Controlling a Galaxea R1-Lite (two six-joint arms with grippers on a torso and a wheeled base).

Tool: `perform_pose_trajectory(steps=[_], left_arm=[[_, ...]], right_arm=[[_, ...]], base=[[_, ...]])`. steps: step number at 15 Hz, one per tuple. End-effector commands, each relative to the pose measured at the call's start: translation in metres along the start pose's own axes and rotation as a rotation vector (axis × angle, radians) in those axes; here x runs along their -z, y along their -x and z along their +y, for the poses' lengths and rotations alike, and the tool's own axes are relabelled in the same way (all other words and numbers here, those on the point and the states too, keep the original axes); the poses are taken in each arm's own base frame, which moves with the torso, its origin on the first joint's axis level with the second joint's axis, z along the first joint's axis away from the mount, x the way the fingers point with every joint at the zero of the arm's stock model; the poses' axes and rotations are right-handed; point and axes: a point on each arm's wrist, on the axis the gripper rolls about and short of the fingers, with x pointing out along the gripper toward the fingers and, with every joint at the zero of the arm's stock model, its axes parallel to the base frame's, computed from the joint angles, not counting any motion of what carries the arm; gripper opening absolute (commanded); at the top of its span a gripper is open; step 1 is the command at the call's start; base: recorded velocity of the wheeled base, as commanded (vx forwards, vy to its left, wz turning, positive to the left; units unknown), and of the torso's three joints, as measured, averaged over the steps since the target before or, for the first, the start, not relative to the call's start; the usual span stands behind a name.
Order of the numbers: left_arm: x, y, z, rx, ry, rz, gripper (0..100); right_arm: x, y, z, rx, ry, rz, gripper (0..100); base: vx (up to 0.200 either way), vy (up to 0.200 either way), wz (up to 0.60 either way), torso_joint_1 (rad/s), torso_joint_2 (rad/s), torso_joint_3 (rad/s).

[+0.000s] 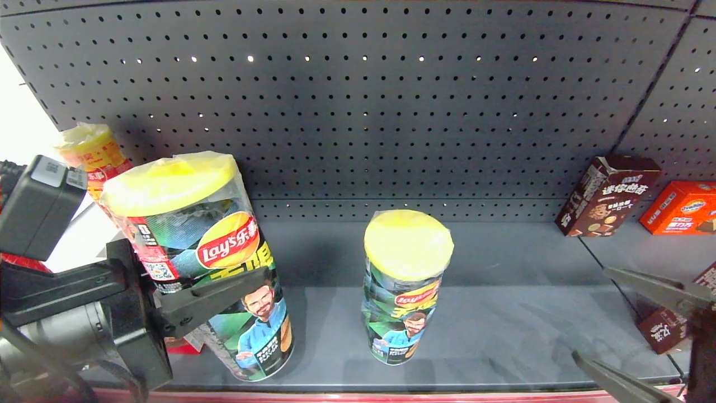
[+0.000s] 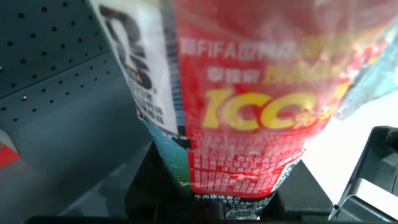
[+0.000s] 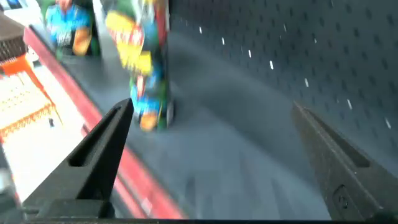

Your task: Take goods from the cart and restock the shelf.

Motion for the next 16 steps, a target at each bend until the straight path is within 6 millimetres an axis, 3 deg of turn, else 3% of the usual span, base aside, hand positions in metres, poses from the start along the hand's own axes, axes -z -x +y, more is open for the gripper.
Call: perform_pose_trajectory(steps=[1, 5, 8, 9, 16], left_arm=[[0.0, -0.002, -0.002, 0.004, -0.009, 0.003, 0], [-0.006, -0.003, -0.006, 0.009, -0.018, -0.018, 0], [-0.006, -0.005, -0.012, 0.021, -0.02, -0.017, 0], [-0.007, -0.006, -0.014, 0.018, -0.021, -0.018, 0], [-0.009, -0.006, -0.014, 0.001, -0.023, -0.026, 0]], right_arm=[[0.017, 0.057, 0.011, 0.059, -0.003, -0.016, 100], [0.042, 0.105, 0.022, 0.16, -0.004, 0.003, 100], [0.072, 0.135, 0.034, 0.222, -0.053, 0.017, 100], [0.088, 0.14, 0.039, 0.199, -0.082, 0.091, 100], [0.087, 0.141, 0.039, 0.187, -0.146, 0.103, 100]], base=[[0.0, 0.0, 0.0, 0.0, 0.0, 0.0], [0.0, 0.0, 0.0, 0.0, 0.0, 0.0], [0.0, 0.0, 0.0, 0.0, 0.0, 0.0], [0.0, 0.0, 0.0, 0.0, 0.0, 0.0], [0.0, 0.0, 0.0, 0.0, 0.0, 0.0]])
